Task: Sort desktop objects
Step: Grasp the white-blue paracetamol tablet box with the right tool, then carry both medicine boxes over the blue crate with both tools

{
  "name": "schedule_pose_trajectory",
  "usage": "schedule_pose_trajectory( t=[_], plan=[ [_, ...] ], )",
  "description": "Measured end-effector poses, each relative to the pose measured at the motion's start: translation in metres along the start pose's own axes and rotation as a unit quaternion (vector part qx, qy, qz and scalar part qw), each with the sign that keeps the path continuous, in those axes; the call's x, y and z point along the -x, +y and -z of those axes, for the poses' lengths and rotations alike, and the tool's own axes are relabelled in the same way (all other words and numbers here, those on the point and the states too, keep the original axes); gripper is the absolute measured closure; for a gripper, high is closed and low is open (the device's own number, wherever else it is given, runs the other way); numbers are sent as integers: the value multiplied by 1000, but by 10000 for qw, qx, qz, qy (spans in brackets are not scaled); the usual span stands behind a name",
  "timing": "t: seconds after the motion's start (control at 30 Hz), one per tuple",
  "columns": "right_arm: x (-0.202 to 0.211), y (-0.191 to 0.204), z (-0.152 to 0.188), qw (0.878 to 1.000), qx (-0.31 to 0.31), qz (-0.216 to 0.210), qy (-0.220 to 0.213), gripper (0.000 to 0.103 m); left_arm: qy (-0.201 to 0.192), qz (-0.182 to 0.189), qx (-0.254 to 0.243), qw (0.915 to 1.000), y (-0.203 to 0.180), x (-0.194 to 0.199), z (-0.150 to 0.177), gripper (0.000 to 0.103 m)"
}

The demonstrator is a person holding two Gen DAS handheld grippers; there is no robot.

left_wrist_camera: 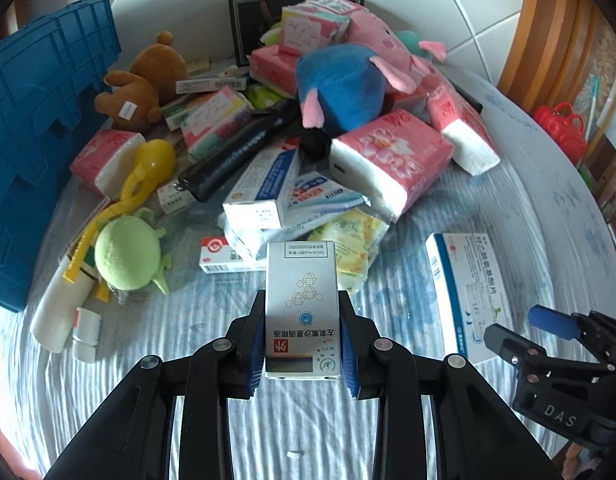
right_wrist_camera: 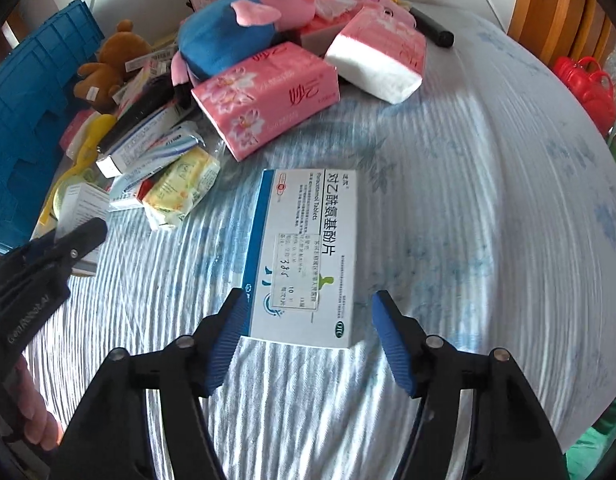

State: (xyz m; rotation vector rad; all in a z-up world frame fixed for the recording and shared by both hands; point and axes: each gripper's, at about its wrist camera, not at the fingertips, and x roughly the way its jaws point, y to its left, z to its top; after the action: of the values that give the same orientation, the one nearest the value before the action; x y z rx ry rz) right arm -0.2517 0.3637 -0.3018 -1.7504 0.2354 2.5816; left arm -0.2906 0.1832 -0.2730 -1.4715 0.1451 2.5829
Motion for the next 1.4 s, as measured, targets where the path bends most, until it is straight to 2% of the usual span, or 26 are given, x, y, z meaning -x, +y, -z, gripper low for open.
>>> schedule_pose_trajectory(
  t=[0.23, 0.37, 0.63, 0.7, 0.97, 1.4],
  plan=[
    [-20, 5, -12, 9999, -83, 82, 124, 39, 145, 64, -122, 9998, -4, -19, -4, 72],
    [-31, 7, -20, 9996, -99, 166, 197, 21, 263, 120, -167, 9994, -7, -34, -9, 72],
    [-49, 12, -32, 9989, -47, 354, 289, 20, 375, 168, -232, 9989, -7, -50, -17, 72],
    [-48, 16, -33, 9985, 36, 473, 286, 30, 369, 192, -246, 9988, -8, -50, -18, 72],
    [-30, 17, -30, 9991, -35, 401, 138, 31, 254, 253, -303, 9989, -9, -38, -18, 72],
    [51, 61, -41, 9954, 459, 147, -831, 31, -484, 65, -69, 9988, 10, 37, -26, 72]
  ],
)
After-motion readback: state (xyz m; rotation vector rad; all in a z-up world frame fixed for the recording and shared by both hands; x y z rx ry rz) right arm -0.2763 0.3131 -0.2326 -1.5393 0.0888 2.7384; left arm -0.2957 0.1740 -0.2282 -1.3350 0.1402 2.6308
